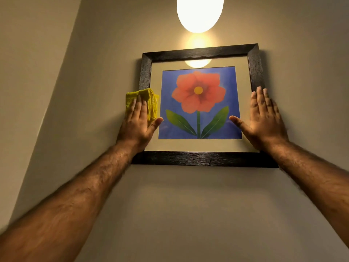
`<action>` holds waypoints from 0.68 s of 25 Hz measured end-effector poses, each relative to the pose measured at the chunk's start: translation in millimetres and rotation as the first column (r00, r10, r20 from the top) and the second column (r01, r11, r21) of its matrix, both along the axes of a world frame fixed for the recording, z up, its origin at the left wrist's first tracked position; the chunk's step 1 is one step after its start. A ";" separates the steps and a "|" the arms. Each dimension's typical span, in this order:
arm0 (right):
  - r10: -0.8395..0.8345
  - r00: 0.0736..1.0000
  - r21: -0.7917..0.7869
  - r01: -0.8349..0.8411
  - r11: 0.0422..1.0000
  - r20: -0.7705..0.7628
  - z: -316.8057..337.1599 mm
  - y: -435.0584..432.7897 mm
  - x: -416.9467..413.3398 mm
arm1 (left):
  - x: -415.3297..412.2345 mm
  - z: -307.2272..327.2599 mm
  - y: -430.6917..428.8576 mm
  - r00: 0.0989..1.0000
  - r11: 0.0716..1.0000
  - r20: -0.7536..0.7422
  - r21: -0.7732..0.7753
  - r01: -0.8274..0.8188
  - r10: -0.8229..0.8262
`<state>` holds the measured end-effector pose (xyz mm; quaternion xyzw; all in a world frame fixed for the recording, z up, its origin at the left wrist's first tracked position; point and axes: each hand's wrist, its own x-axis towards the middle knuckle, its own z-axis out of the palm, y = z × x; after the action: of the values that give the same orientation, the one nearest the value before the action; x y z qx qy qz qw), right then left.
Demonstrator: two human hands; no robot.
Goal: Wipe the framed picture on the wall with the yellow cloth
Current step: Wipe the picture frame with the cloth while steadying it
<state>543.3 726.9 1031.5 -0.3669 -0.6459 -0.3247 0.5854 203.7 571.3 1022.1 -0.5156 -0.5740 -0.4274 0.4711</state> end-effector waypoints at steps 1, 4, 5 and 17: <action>0.005 1.000 0.017 -0.005 1.000 0.000 0.0 2.2 0.2 | -1.1 -10.4 2.4 1.000 1.000 0.004 0.000 -0.011 0.011; 0.011 1.000 0.034 -0.011 0.999 0.007 1.3 6.3 -0.2 | -6.8 -63.3 2.4 0.999 0.999 -0.021 -0.015 -0.029 0.028; 0.011 1.000 0.033 -0.011 0.999 0.009 1.0 6.8 -0.5 | -8.6 -81.8 1.1 0.999 0.999 -0.022 -0.038 -0.038 0.037; -0.011 1.000 0.069 0.010 0.998 0.002 3.4 10.4 -1.6 | 1.1 98.3 9.0 0.996 0.997 0.053 -0.027 -0.068 0.069</action>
<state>541.7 737.3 1034.9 -0.3493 -0.6329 -0.3504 0.5955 204.8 580.3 1120.3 -0.4898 -0.6091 -0.4175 0.4634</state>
